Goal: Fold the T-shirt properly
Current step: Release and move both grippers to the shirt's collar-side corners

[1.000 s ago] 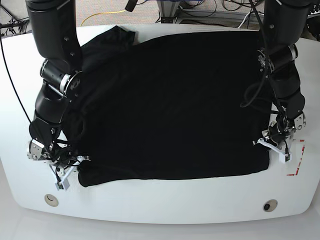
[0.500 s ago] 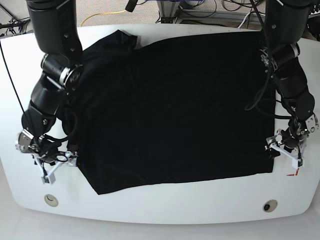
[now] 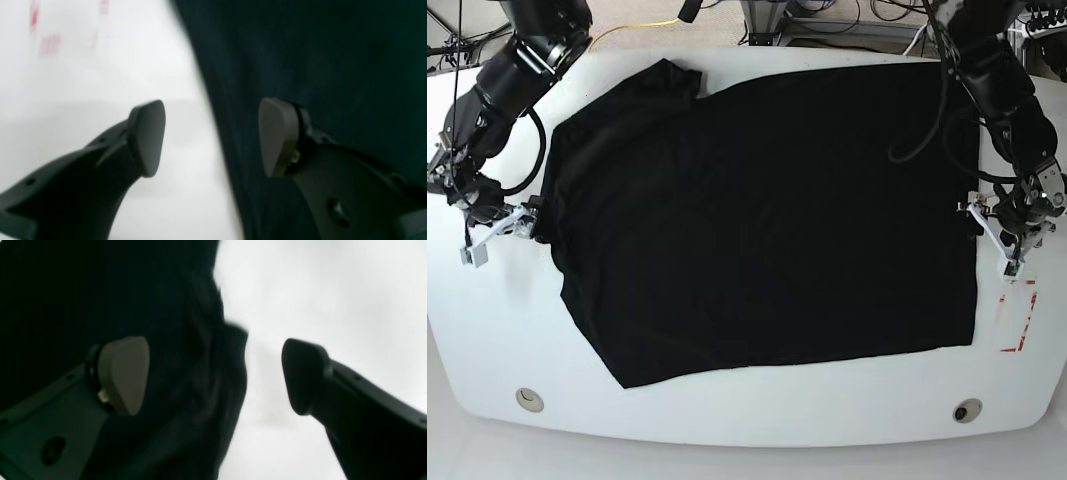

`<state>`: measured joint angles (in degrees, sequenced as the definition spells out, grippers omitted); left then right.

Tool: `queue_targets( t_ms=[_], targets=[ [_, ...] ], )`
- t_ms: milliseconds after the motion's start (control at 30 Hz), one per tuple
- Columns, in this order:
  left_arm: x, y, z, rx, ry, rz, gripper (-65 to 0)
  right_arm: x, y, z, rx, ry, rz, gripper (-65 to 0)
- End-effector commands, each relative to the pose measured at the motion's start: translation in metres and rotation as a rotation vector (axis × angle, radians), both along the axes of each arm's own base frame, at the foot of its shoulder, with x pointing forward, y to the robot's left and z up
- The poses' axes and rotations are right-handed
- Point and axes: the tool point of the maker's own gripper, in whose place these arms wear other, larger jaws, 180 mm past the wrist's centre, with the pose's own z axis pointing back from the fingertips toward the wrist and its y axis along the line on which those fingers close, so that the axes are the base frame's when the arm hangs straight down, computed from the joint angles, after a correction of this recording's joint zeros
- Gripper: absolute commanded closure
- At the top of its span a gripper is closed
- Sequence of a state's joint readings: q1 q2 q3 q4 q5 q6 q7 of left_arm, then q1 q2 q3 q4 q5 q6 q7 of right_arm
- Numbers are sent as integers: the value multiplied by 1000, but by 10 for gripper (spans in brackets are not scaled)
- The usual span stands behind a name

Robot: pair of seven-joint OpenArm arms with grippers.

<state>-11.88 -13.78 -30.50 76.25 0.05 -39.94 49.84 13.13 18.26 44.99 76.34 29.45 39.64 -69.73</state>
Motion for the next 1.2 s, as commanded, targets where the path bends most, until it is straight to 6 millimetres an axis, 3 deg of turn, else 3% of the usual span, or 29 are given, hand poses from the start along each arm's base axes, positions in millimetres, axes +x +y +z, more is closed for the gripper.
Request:
queue_targets(
  t_ms=[0, 233, 400, 633, 967, 1167],
  targets=[
    [0, 2, 28, 31, -80, 10, -403, -4, -10, 22, 5, -77, -12, -590],
    [-60, 0, 29, 34, -17, 37, -403, -55, -13, 14, 6, -42, -20, -590],
    [-93, -6, 30, -6, 18, 9, -403, -89, -8, -6, 27, 37, -10, -588],
    [-125, -33, 25, -153, 36, -56, -403, -123, 5, -32, 66, 123, -14, -504],
    [-166, -33, 10, -200, 107, -30, -406, -137, 35, -54, 142, 162, -15, -510],
    [-168, -26, 10, -201, 91, -6, -407, -133, 57, -59, 175, 166, 28, -501]
  ],
)
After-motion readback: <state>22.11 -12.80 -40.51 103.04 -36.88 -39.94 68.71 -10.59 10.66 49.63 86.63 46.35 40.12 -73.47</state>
